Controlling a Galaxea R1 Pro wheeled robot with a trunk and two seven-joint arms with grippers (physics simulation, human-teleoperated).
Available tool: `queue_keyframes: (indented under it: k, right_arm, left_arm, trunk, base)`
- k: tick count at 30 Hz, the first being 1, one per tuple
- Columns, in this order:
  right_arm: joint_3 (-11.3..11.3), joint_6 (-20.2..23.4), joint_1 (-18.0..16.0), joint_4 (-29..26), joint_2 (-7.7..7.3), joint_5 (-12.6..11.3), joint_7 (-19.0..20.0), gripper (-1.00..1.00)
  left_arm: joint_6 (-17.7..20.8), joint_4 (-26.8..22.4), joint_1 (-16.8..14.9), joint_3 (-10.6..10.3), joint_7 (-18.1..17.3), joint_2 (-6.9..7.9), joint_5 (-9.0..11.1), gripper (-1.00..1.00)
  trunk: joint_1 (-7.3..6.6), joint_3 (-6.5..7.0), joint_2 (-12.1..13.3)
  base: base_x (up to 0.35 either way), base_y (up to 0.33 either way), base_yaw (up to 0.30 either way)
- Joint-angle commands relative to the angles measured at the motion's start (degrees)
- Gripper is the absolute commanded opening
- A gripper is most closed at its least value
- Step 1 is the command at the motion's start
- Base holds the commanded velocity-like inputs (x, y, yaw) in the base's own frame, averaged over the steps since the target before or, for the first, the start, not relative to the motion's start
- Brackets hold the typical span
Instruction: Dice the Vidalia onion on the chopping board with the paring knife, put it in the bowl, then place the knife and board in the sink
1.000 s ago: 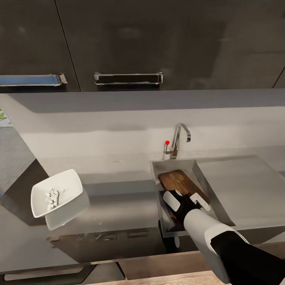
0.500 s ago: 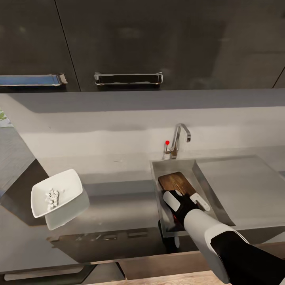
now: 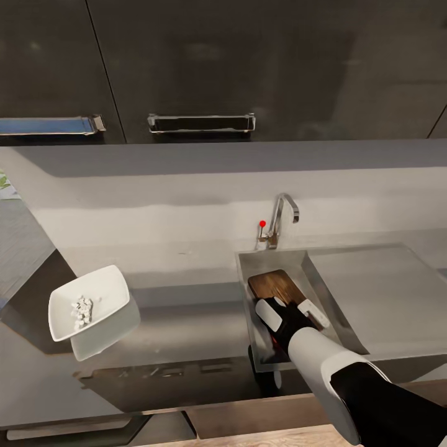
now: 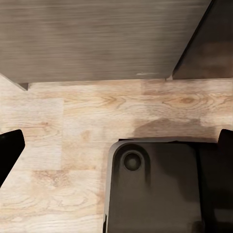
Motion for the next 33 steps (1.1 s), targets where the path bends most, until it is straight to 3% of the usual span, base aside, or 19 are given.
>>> queue_keyframes:
  k: [1,8,13,16,24,33]
  right_arm:
    - [0.4,-0.3,-0.1,-0.1,0.00,-0.4,-0.2,1.00]
    - [0.8,0.3,-0.1,-4.2,0.00,-0.1,1.5,1.00]
    - [6.0,2.4,-0.1,-9.7,0.00,0.8,2.4,1.00]
    - [8.0,3.8,-0.1,-12.9,0.00,0.9,2.5,1.00]
    - [9.0,8.3,-0.1,-19.4,0.00,1.0,2.6,1.00]
    - [9.3,16.7,0.2,-31.0,0.00,1.0,4.2,1.00]
  left_arm:
    - [-0.1,-0.1,0.0,-0.4,0.3,0.08,0.5,1.00]
    - [-0.1,-0.1,0.0,-0.4,0.3,0.08,0.5,1.00]
    - [-0.1,-0.1,0.0,-0.4,0.3,0.08,0.5,1.00]
    - [-0.1,-0.1,0.0,-0.4,0.3,0.08,0.5,1.00]
    - [-0.1,-0.1,0.0,-0.4,0.3,0.09,0.5,1.00]
    - [-0.1,0.0,0.0,-0.4,0.3,0.08,0.5,1.00]
  trunk:
    - [0.04,-0.10,-0.1]
    - [0.04,-0.10,-0.1]
    - [0.04,-0.10,-0.1]
    - [0.04,-0.10,-0.1]
    - [0.04,-0.10,-0.1]
    - [0.04,-0.10,-0.1]
  base:
    - [0.000,0.000,0.000]
    - [0.000,0.000,0.000]
    - [0.000,0.000,0.000]
    - [0.000,0.000,0.000]
    - [0.000,0.000,0.000]
    - [-0.088,0.000,0.000]
